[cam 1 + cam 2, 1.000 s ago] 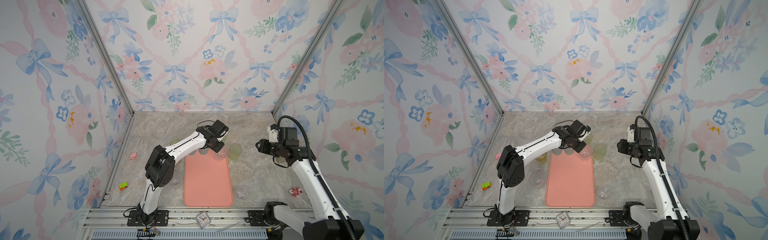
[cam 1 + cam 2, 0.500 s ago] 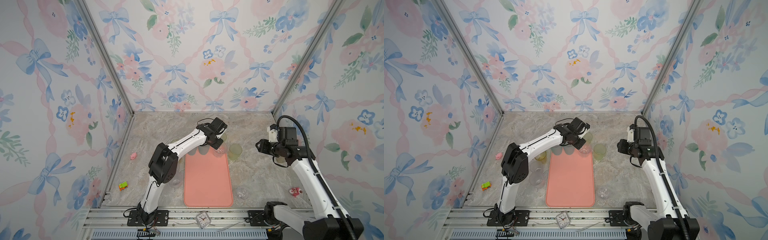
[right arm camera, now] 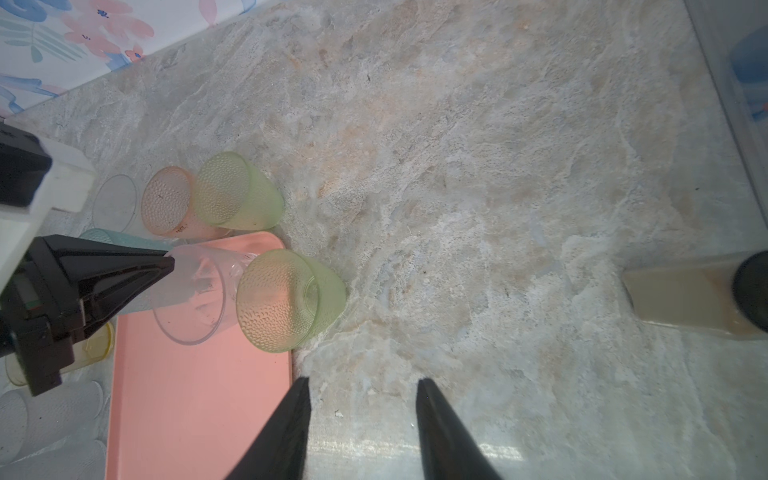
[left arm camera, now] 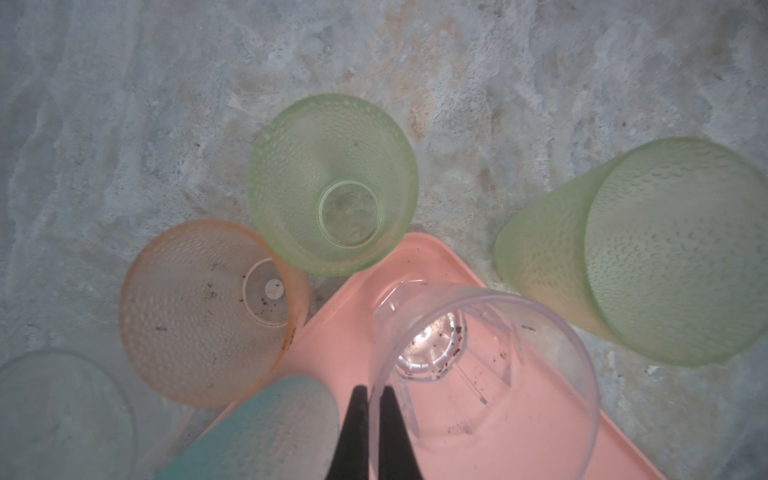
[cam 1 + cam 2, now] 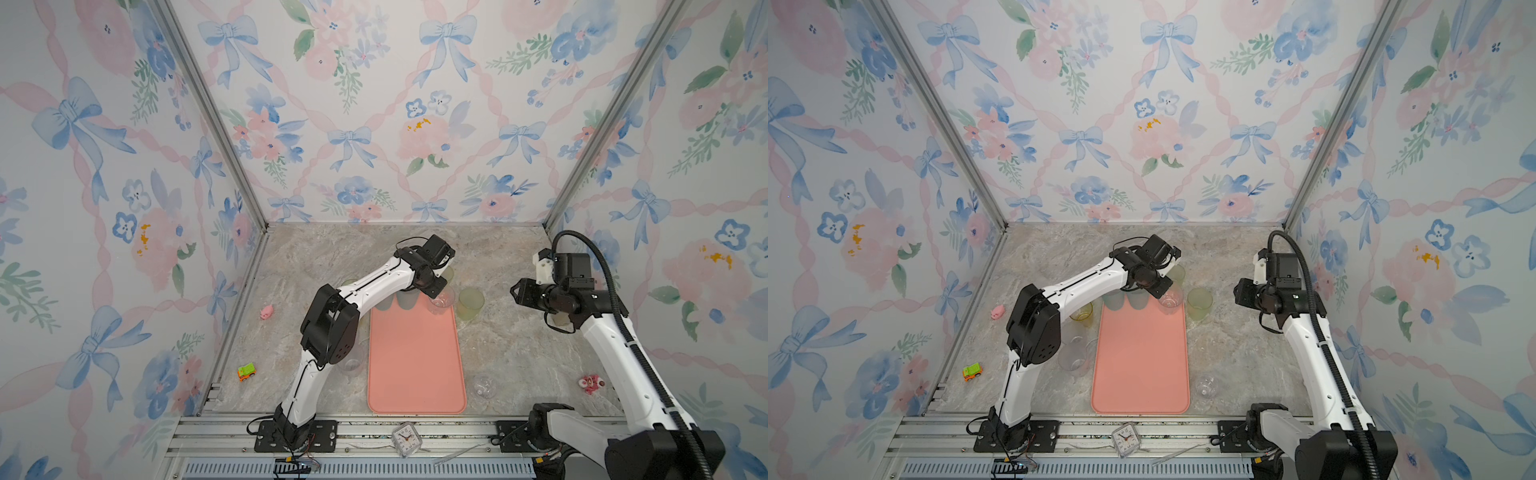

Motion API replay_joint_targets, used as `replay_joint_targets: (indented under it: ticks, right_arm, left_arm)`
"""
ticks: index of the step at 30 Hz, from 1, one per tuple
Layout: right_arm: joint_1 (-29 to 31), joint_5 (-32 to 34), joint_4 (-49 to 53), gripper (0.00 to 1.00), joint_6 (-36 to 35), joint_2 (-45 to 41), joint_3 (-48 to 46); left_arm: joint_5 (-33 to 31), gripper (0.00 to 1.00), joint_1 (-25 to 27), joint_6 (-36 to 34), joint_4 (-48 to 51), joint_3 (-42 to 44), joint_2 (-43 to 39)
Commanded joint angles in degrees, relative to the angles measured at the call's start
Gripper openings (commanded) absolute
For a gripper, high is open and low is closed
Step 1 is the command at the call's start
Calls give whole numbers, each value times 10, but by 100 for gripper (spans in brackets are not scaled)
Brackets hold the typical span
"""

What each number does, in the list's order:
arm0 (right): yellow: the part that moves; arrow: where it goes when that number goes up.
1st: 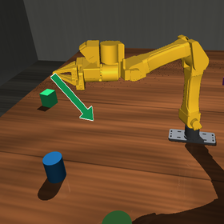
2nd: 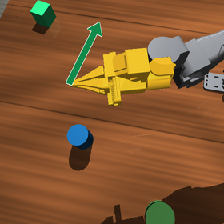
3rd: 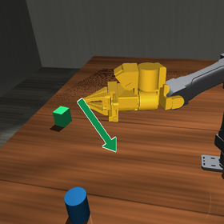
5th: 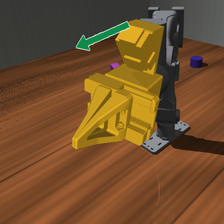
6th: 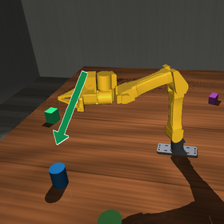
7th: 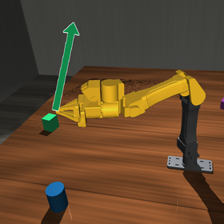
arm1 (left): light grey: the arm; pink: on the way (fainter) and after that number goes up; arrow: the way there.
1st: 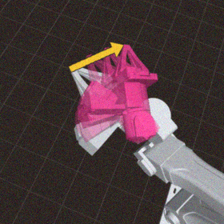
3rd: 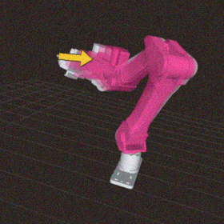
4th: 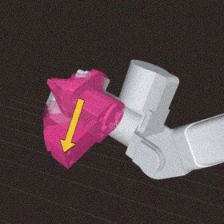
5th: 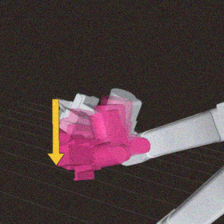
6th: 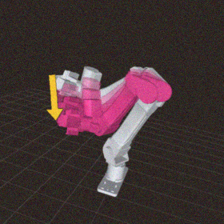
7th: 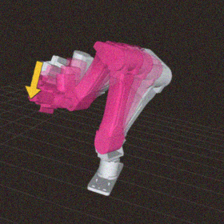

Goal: Place the glasses into the tray
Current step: 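Lower the clear glass onto the tray's far end and open the left gripper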

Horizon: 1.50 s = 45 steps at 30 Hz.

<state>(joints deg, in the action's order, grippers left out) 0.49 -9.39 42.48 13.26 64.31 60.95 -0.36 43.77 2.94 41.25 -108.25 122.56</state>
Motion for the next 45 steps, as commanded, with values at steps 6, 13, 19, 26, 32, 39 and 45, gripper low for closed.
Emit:
replay_joint_targets:
  ticks: [6,13,19,26,32,39,45]
  right_arm:
    - [7,7,-9,46,-7,11,15]
    - [8,7,-11,46,-8,14,16]
    - [8,7,-11,46,-8,16,14]
    - [8,7,-12,46,-7,15,12]
    - [8,8,-11,46,-6,13,11]
    - [11,8,-9,46,-6,16,10]
    - [23,12,-6,45,-5,22,7]
  left_arm:
    - [10,1,-6,-9,-6,-23,19]
    - [10,5,-6,-10,-7,-31,24]
    - [6,15,-5,-10,-6,-35,26]
    - [3,16,-6,-11,-6,-34,27]
    - [-7,18,-6,-13,-6,-34,21]
    - [-19,22,-4,-14,-7,-41,5]
    - [-37,22,0,-20,-7,-64,-18]
